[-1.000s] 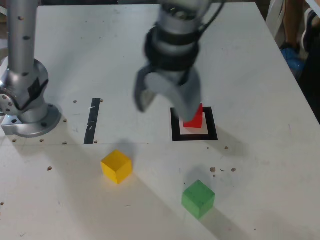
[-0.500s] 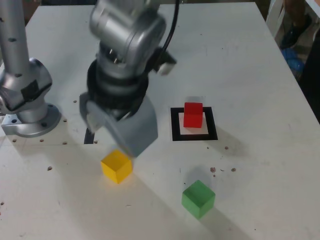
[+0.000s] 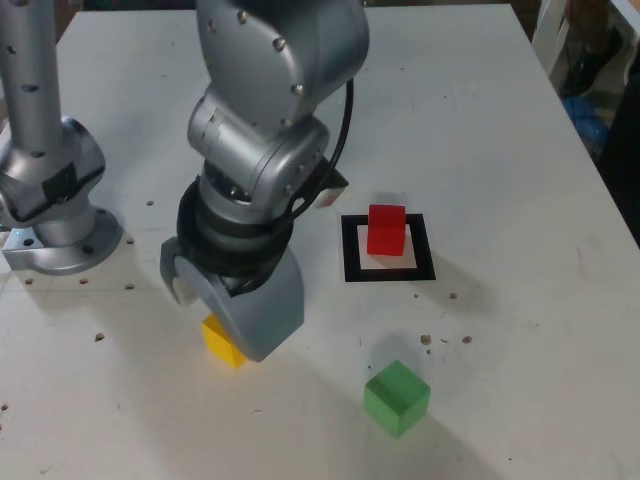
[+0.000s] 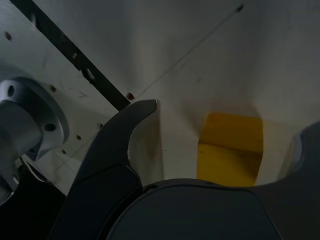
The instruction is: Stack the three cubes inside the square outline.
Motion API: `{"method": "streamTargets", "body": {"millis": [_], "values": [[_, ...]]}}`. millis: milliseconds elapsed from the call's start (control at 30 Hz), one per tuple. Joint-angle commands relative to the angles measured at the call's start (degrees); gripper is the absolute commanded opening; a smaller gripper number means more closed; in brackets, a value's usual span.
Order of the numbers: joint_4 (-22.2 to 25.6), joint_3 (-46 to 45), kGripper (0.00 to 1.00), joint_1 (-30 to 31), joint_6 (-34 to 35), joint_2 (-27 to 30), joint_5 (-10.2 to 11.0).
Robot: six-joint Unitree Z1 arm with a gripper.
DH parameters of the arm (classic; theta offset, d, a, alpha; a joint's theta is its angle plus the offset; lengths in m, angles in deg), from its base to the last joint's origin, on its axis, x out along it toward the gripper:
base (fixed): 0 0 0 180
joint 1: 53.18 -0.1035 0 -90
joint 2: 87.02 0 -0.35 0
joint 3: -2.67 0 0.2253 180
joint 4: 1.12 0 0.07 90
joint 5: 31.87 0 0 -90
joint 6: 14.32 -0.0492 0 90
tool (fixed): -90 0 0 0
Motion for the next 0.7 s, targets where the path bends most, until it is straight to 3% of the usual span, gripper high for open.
{"method": "streamTargets", "body": {"millis": [0, 300, 533, 667], "values": [[-1.3, -0.82, 0.82, 0.67, -0.05, -0.11, -0.69], [-3.15, -1.03, 0.64, 1.56, -0.01, 0.04, -1.62], [-4.12, -1.02, 0.58, 1.57, -0.22, -0.28, -1.84], [-4.97, -0.81, 0.47, 1.57, -0.52, -0.58, -1.87]]}}
